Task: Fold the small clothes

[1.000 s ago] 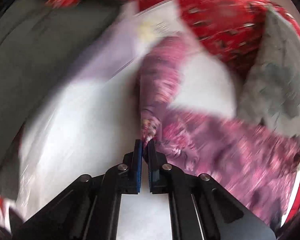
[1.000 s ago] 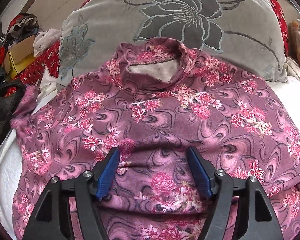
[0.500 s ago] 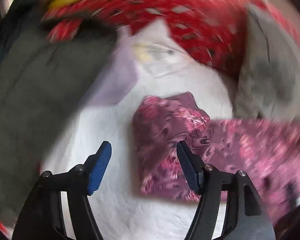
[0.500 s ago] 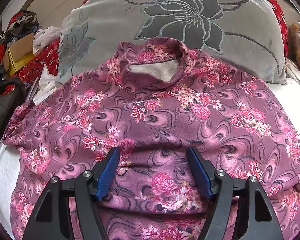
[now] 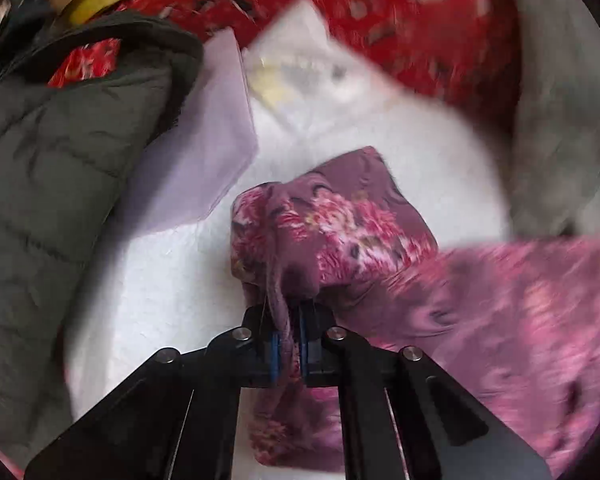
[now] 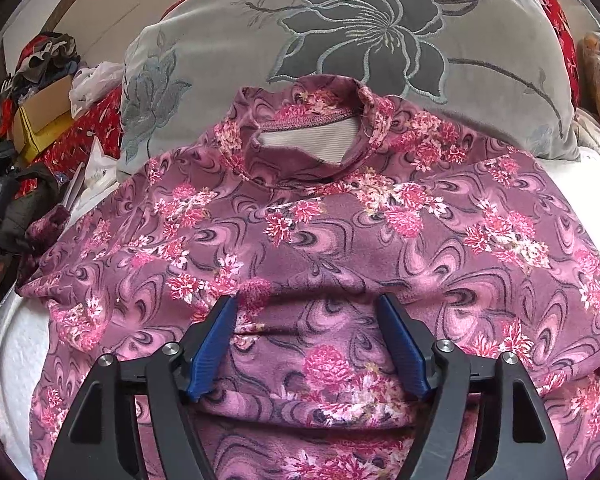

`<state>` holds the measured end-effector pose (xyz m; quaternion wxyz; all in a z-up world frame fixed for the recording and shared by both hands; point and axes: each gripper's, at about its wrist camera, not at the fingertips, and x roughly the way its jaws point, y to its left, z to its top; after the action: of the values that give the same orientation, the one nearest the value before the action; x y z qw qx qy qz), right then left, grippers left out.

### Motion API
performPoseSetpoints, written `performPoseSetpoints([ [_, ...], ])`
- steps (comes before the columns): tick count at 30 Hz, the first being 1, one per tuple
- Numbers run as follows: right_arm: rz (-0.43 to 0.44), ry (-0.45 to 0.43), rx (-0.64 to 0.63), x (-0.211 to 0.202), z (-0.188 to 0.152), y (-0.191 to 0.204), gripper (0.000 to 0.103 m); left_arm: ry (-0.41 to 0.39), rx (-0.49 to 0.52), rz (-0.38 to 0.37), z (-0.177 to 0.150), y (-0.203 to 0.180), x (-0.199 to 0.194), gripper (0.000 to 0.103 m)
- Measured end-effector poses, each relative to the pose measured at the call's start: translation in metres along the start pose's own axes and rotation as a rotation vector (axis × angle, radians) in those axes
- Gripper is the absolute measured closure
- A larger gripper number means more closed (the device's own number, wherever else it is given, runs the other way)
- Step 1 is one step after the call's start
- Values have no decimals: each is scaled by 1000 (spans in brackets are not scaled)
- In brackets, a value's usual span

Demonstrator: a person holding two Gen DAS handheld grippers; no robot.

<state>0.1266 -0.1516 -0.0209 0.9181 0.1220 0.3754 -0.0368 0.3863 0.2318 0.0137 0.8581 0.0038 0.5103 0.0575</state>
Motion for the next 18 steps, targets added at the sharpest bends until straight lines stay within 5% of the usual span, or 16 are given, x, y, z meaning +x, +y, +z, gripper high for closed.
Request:
performPoseSetpoints([
  [6,35,6,14,-2,1,-3,17,-51,-121,-264,2,7,-64,98],
  [13,5,91,-41,-3,13,6,14,-61,-45,-399,-17,-60,-110,98],
  [18,-57,87,50,-25,18,-27,14,-73,54,-465,-36,-124,-144,98],
])
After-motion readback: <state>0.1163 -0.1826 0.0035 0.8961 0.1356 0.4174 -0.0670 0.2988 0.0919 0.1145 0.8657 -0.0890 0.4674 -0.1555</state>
